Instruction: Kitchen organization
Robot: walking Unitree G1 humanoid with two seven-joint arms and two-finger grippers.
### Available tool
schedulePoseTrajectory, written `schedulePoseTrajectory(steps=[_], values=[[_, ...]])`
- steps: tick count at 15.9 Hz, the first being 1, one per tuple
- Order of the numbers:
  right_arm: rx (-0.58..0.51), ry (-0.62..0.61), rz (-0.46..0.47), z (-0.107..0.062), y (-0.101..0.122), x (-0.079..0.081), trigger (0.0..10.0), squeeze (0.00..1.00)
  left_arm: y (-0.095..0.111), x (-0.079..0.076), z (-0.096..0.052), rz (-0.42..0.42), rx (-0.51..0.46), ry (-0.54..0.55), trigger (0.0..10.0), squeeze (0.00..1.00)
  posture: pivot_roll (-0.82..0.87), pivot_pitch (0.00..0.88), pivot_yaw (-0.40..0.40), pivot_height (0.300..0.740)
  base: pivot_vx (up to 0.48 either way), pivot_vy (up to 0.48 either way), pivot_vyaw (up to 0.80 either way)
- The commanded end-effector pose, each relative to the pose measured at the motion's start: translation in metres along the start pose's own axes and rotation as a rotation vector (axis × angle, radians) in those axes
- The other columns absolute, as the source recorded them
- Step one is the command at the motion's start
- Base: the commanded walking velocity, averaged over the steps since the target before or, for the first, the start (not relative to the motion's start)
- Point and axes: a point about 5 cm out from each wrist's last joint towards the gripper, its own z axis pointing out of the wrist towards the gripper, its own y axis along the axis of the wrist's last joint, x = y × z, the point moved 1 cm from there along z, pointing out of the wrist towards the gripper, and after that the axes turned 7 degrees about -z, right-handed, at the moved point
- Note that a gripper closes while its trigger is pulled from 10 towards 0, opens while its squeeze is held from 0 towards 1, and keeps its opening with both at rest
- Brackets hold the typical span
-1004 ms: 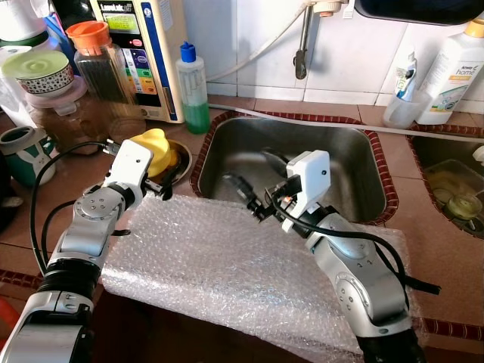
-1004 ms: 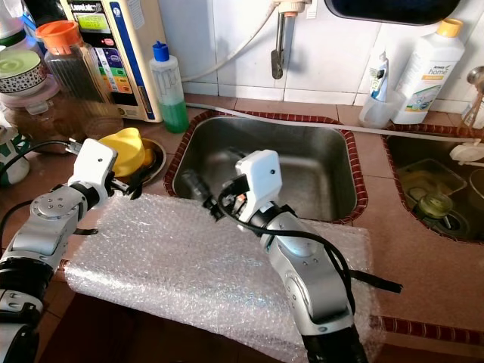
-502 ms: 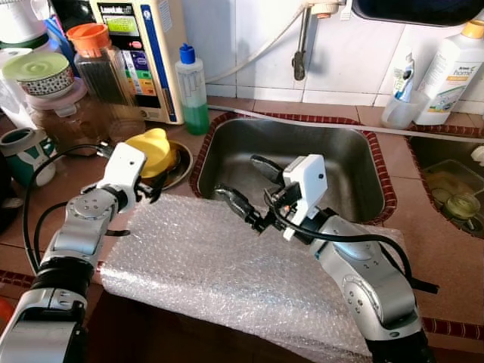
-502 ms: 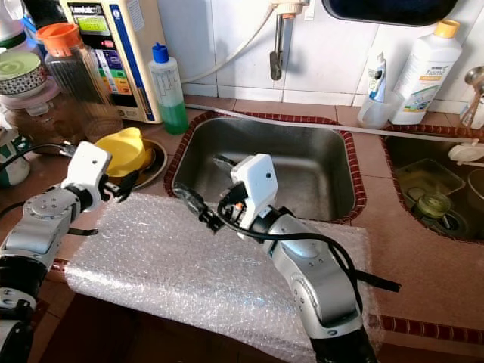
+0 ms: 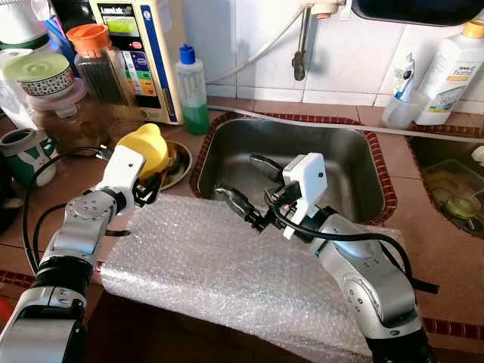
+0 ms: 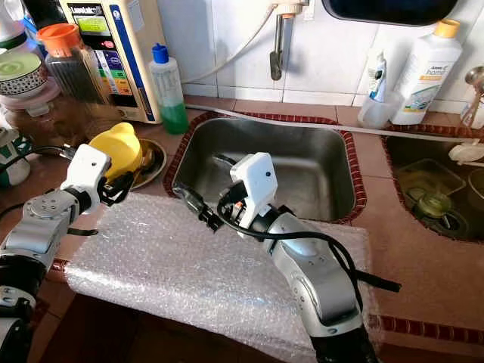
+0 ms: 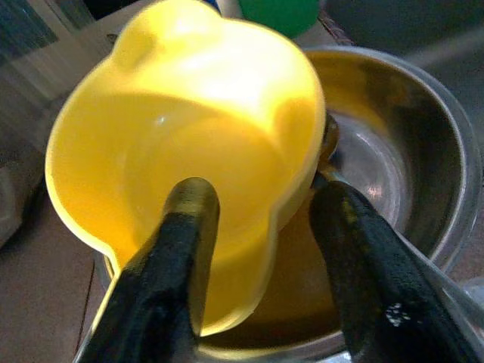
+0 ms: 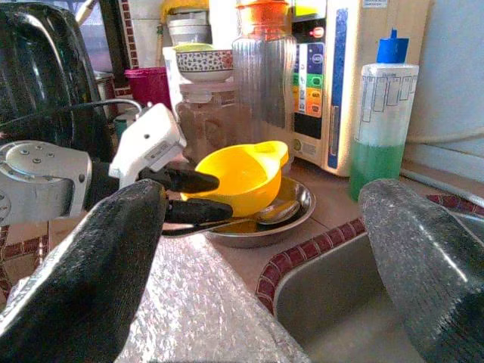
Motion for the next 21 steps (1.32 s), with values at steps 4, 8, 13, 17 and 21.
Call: schedulePoseTrajectory(steps=[4, 8, 13, 17, 21], values=[[-0.015, -0.008, -0.011, 0.002, 0.004, -0.001, 10.0, 0.61, 0.0, 0.007, -0.001, 0.028, 0.019, 0.013, 0.0, 0.0, 0.02, 0.014, 0.095, 0.74, 0.0, 0.0, 0.0], [-0.015, -0.022, -0.012, 0.002, 0.004, -0.002, 10.0, 0.61, 0.003, 0.008, -0.001, 0.045, -0.014, 0.04, 0.0, 0.0, 0.02, 0.015, 0.099, 0.74, 0.0, 0.0, 0.0], [-0.016, -0.03, -0.012, 0.003, 0.004, -0.006, 10.0, 0.61, 0.009, 0.01, -0.001, 0.077, -0.064, 0.084, 0.0, 0.0, 0.03, 0.011, 0.091, 0.74, 0.0, 0.0, 0.0], [-0.014, -0.033, -0.014, 0.004, 0.004, -0.007, 10.0, 0.61, 0.006, 0.009, -0.003, 0.086, -0.071, 0.09, 0.0, 0.0, 0.03, 0.011, 0.087, 0.74, 0.0, 0.0, 0.0], [-0.014, -0.047, -0.016, 0.004, 0.004, -0.01, 10.0, 0.61, 0.013, 0.008, -0.003, 0.107, -0.127, 0.105, 0.0, 0.0, 0.02, 0.006, 0.086, 0.74, 0.0, 0.0, 0.0]])
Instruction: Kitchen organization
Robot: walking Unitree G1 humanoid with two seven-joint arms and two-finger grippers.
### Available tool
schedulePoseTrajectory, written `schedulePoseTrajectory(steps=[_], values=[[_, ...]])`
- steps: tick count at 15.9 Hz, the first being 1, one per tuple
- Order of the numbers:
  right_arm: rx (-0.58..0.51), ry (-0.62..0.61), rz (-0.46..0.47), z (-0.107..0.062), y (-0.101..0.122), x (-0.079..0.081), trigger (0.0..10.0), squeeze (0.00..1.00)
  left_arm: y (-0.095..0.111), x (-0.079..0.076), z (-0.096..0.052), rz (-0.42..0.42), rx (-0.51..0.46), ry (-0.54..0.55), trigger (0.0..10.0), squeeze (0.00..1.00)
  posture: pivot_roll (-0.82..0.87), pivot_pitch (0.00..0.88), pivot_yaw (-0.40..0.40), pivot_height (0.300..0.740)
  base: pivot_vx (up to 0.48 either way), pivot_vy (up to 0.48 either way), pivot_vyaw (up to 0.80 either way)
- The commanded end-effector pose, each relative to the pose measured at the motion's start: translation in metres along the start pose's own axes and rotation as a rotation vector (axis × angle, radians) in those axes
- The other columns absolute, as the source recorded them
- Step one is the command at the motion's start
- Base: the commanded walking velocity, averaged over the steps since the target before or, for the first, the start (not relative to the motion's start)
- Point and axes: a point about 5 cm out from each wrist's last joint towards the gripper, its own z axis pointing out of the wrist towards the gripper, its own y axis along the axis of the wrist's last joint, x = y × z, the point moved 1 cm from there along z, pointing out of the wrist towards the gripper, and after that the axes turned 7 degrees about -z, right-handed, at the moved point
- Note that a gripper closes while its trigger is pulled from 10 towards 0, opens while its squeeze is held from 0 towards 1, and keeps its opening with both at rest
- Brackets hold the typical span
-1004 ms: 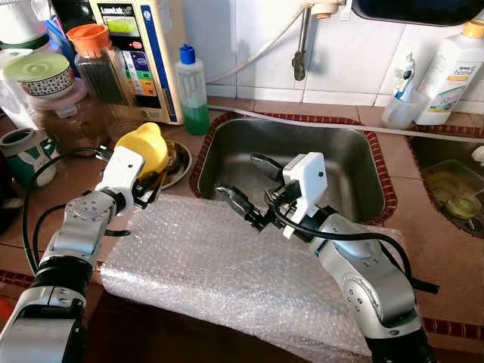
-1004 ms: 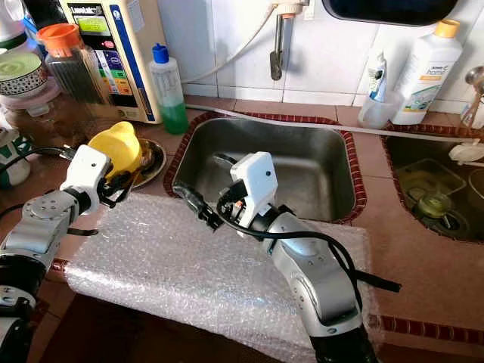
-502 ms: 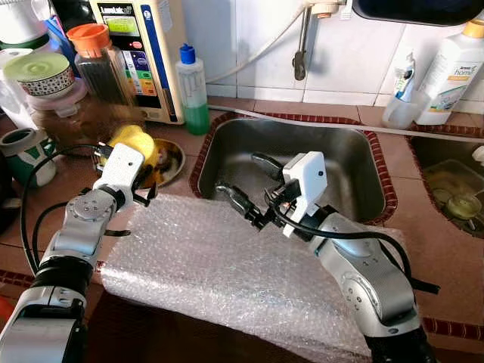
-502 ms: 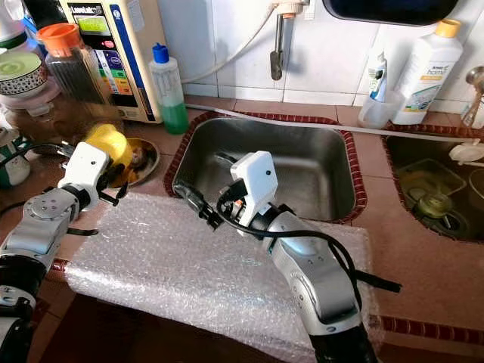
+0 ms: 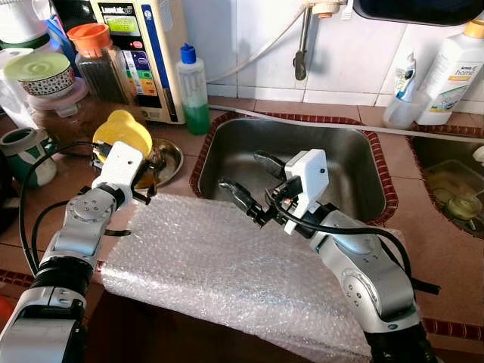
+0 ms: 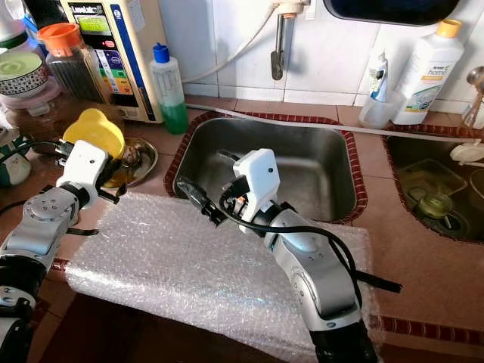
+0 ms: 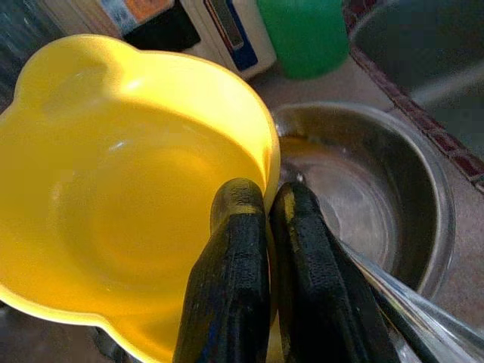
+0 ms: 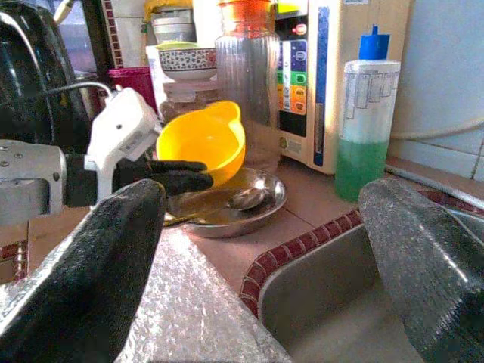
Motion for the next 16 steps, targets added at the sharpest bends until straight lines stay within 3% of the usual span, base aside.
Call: schedulePoseTrajectory(steps=[1, 3, 4, 5, 6, 7, 8, 9, 11, 14, 16], values=[[-0.022, -0.019, -0.013, 0.002, 0.005, -0.004, 10.0, 0.61, 0.006, 0.004, -0.001, 0.038, -0.038, 0.023, 0.0, 0.0, 0.02, 0.006, 0.086, 0.74, 0.0, 0.0, 0.0], [-0.028, -0.075, 0.017, 0.002, 0.005, -0.011, 10.0, 0.61, 0.022, -0.005, -0.003, 0.119, -0.17, 0.038, 0.0, 0.0, 0.02, 0.006, 0.083, 0.74, 0.0, 0.0, 0.0], [-0.031, -0.148, 0.06, 0.002, 0.005, -0.021, 10.0, 0.61, 0.037, -0.025, -0.008, 0.195, -0.303, -0.002, 0.0, 0.0, 0.02, 0.009, 0.079, 0.74, 0.0, 0.0, 0.0], [-0.033, -0.193, 0.084, 0.003, 0.005, -0.027, 10.0, 0.6, 0.042, -0.038, -0.011, 0.214, -0.356, -0.042, 0.0, 0.0, 0.02, 0.01, 0.077, 0.74, 0.0, 0.0, 0.0], [-0.04, -0.234, 0.117, 0.003, 0.005, -0.033, 10.0, 0.42, 0.046, -0.051, -0.013, 0.21, -0.402, -0.075, 0.0, 0.0, 0.02, 0.011, 0.076, 0.74, 0.0, 0.0, 0.0], [-0.049, -0.274, 0.156, 0.003, 0.005, -0.039, 10.0, 0.31, 0.05, -0.065, -0.016, 0.207, -0.447, -0.11, 0.0, 0.0, 0.03, 0.012, 0.072, 0.74, 0.0, 0.0, 0.0], [-0.061, -0.298, 0.19, 0.004, 0.007, -0.044, 10.0, 0.0, 0.052, -0.079, -0.018, 0.213, -0.475, -0.156, 0.0, 0.0, 0.03, 0.012, 0.072, 0.74, 0.0, 0.0, 0.0], [-0.066, -0.309, 0.205, 0.005, 0.007, -0.046, 10.0, 0.0, 0.052, -0.089, -0.02, 0.207, -0.485, -0.189, 0.0, 0.0, 0.03, 0.013, 0.07, 0.74, 0.0, 0.0, 0.0], [-0.061, -0.316, 0.202, 0.005, 0.007, -0.048, 10.0, 0.0, 0.048, -0.093, -0.02, 0.195, -0.476, -0.191, 0.0, 0.0, 0.02, 0.014, 0.069, 0.74, 0.0, 0.0, 0.0], [-0.046, -0.334, 0.215, 0.002, 0.003, -0.05, 10.0, 0.0, 0.043, -0.081, -0.019, 0.205, -0.449, -0.144, 0.0, 0.0, 0.02, 0.016, 0.069, 0.74, 0.0, 0.0, 0.0], [-0.048, -0.34, 0.241, 0.003, 0.002, -0.051, 10.0, 0.0, 0.047, -0.081, -0.021, 0.229, -0.483, -0.141, 0.0, 0.0, 0.03, 0.013, 0.068, 0.74, 0.0, 0.0, 0.0]])
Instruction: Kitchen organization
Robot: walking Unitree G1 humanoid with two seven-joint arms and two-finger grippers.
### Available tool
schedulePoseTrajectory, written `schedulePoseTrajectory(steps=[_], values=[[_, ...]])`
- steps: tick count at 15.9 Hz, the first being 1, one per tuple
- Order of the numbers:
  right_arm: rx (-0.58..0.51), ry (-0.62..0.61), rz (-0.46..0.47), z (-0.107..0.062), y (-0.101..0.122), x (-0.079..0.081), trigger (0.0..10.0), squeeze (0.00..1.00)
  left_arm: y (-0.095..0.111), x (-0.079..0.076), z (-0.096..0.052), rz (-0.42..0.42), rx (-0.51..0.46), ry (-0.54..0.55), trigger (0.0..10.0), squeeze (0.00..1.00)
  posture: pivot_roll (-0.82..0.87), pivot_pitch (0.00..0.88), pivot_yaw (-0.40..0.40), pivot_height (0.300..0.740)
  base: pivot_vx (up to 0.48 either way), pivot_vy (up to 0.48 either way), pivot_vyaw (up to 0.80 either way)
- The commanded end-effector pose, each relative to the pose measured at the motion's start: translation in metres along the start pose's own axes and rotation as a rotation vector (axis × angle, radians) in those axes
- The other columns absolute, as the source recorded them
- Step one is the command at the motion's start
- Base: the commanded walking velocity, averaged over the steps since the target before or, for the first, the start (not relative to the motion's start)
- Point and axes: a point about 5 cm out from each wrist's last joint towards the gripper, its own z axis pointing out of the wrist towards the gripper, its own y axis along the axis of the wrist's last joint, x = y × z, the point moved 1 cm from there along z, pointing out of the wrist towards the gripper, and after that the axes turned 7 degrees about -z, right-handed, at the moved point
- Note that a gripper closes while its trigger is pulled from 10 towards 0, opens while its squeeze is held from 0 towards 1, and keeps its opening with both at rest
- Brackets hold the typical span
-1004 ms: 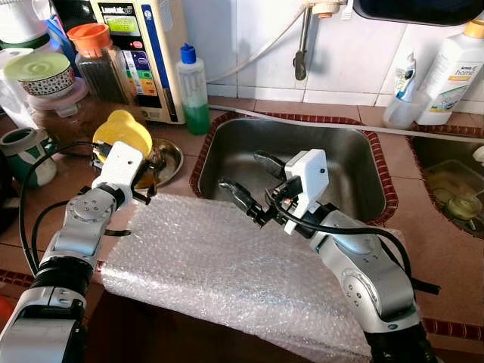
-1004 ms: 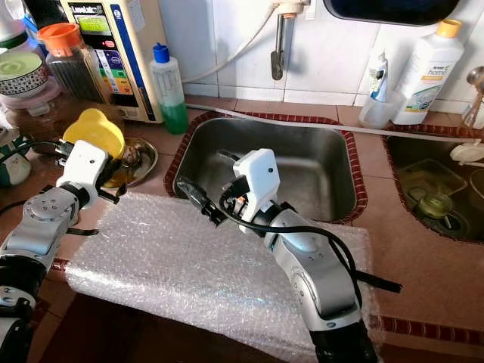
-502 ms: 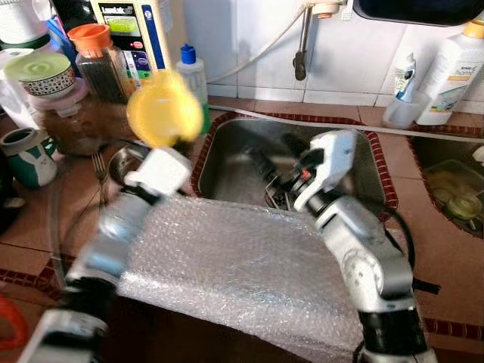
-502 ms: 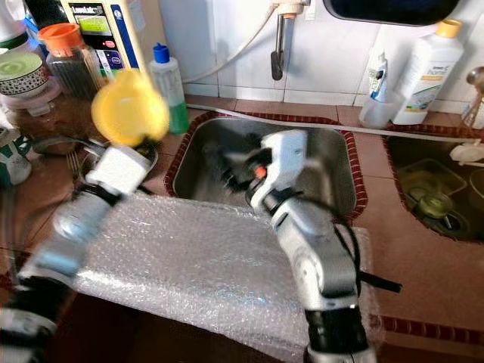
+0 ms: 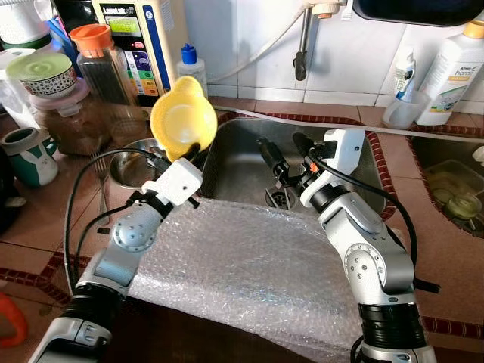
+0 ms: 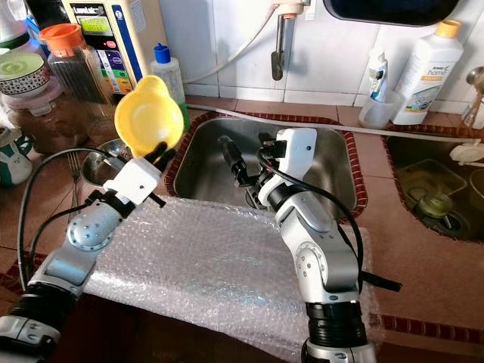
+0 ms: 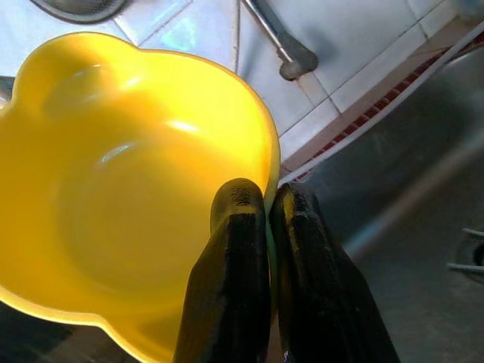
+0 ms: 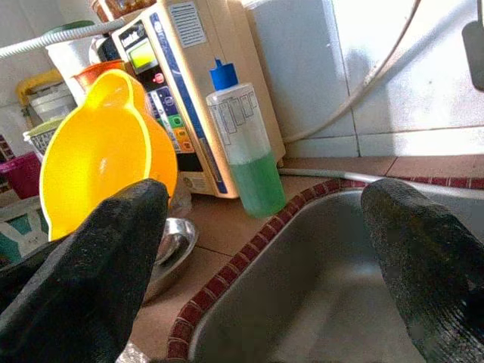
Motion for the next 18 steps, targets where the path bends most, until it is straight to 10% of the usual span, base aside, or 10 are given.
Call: schedulePoseTrajectory(steps=[1, 10, 12, 18], values=[[-0.006, -0.002, 0.03, 0.003, 0.004, -0.001, 10.0, 0.0, 0.006, -0.003, 0.0, 0.043, -0.04, -0.023, 0.0, 0.0, 0.03, 0.013, 0.068, 0.74, 0.0, 0.0, 0.0], [0.008, 0.027, 0.192, 0.027, 0.003, 0.008, 10.0, 0.0, 0.038, -0.059, 0.012, 0.007, -0.201, -0.222, 0.0, 0.0, 0.03, 0.015, 0.078, 0.74, 0.0, 0.0, 0.0], [0.084, -0.014, 0.145, 0.031, -0.008, 0.006, 0.0, 0.0, 0.04, -0.061, 0.013, 0.008, -0.214, -0.231, 0.0, 0.0, 0.03, 0.015, 0.079, 0.74, 0.0, 0.0, 0.0], [0.106, -0.123, 0.095, 0.04, -0.006, -0.009, 0.0, 0.0, 0.042, -0.065, 0.01, -0.003, -0.223, -0.226, 0.0, 0.0, 0.03, 0.017, 0.075, 0.74, 0.0, 0.0, 0.0]])
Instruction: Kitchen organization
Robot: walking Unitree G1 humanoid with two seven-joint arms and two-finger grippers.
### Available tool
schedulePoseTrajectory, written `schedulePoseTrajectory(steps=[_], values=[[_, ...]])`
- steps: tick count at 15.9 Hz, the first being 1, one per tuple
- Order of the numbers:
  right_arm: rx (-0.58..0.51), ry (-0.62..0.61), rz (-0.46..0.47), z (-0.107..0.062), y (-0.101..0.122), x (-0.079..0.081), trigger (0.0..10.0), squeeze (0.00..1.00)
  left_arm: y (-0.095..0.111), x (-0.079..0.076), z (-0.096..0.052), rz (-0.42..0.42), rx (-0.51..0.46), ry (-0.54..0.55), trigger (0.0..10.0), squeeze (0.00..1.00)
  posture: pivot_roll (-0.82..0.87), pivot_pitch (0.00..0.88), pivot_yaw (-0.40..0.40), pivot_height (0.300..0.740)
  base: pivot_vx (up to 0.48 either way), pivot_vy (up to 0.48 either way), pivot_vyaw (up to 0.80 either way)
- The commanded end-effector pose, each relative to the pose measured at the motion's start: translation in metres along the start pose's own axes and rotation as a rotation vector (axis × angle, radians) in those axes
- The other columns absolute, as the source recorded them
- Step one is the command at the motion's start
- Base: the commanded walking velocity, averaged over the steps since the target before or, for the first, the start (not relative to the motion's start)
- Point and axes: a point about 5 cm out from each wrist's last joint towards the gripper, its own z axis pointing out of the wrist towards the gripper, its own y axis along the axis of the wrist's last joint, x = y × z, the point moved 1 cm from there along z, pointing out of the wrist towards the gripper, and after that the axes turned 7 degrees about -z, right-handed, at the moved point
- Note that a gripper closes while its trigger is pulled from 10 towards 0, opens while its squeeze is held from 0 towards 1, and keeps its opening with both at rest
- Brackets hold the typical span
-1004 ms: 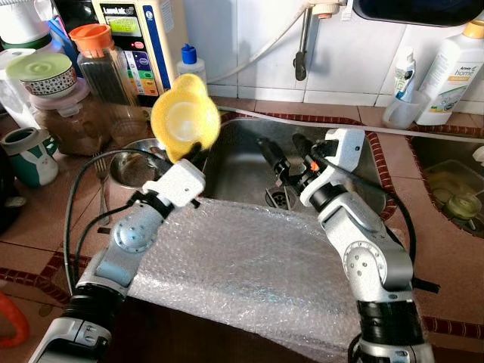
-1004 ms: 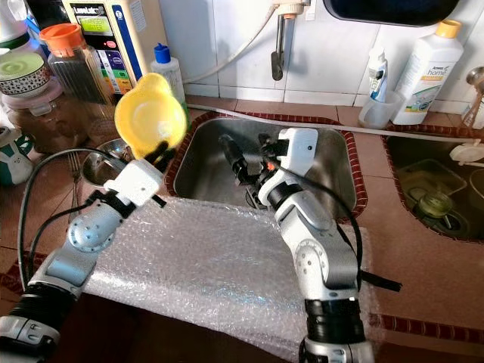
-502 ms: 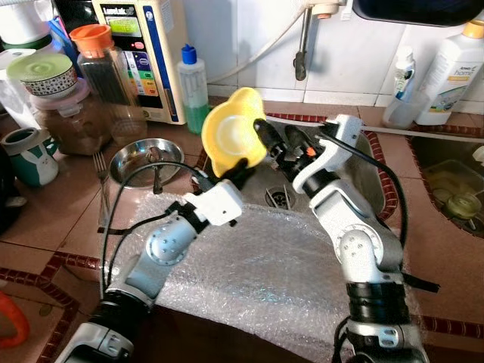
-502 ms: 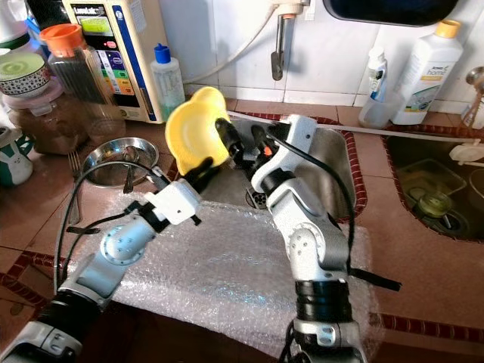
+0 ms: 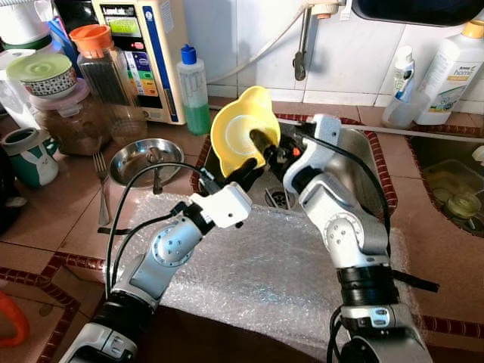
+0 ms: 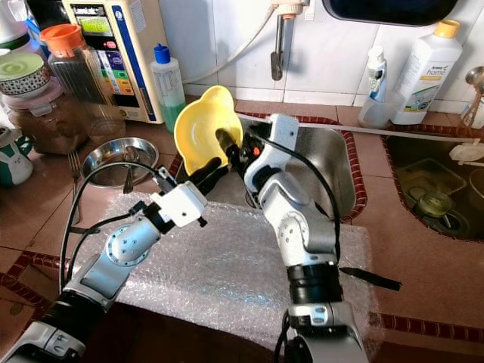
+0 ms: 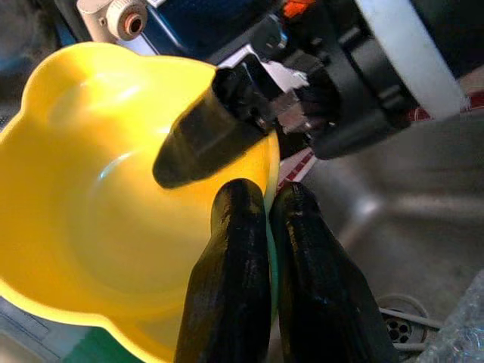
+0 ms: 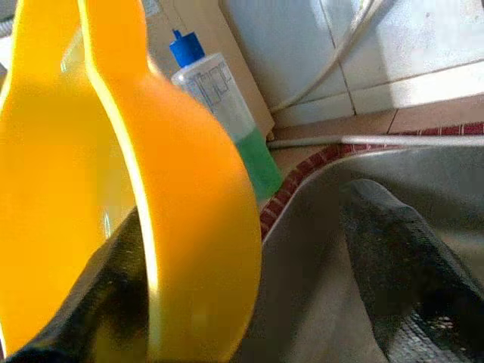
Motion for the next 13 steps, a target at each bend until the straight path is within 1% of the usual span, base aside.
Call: schedulePoseTrajectory(steps=[1, 7, 8, 9, 10, 12, 13], values=[[-0.003, -0.048, -0.01, 0.0013, 0.0031, -0.0076, 0.0, 0.0, 0.008, -0.0002, 0.0016, 0.018, -0.038, -0.011, 0.0, 0.0, 0.04, 0.018, 0.075, 0.74, 0.0, 0.0, 0.0], [-0.011, -0.072, -0.032, 0.0032, 0.0043, -0.0092, 0.0, 0.0, 0.0052, 0.0008, -0.0002, 0.025, -0.022, -0.013, 0.0, 0.0, 0.03, 0.02, 0.078, 0.74, 0.0, 0.0, 0.0], [-0.011, -0.072, -0.038, 0.0031, 0.0044, -0.0097, 0.0, 0.0, 0.003, 0.0007, -0.0004, 0.031, -0.008, -0.013, 2.1, 0.0, 0.03, 0.021, 0.079, 0.74, 0.0, 0.0, 0.0], [-0.01, -0.071, -0.04, 0.0031, 0.0043, -0.0098, 0.0, 0.0, 0.0027, 0.0008, -0.0007, 0.031, -0.006, -0.012, 3.5, 0.0, 0.03, 0.021, 0.079, 0.74, 0.0, 0.0, 0.0], [-0.008, -0.073, -0.042, 0.0028, 0.0039, -0.011, 0.0, 0.0, 0.0027, 0.0016, -0.0012, 0.03, -0.005, -0.004, 10.0, 0.0, 0.03, 0.022, 0.079, 0.74, 0.0, 0.0, 0.0], [-0.007, -0.078, -0.041, 0.0026, 0.0039, -0.0119, 0.0, 0.0, 0.0025, 0.0024, -0.0015, 0.027, -0.002, 0.001, 10.0, 0.0, 0.03, 0.023, 0.08, 0.74, 0.0, 0.0, 0.0], [-0.006, -0.089, -0.041, 0.0023, 0.0035, -0.0137, 0.0, 0.0, 0.0016, 0.0036, -0.0019, -0.006, 0.003, 0.018, 10.0, 0.68, 0.03, 0.025, 0.08, 0.74, 0.0, 0.0, 0.0]])
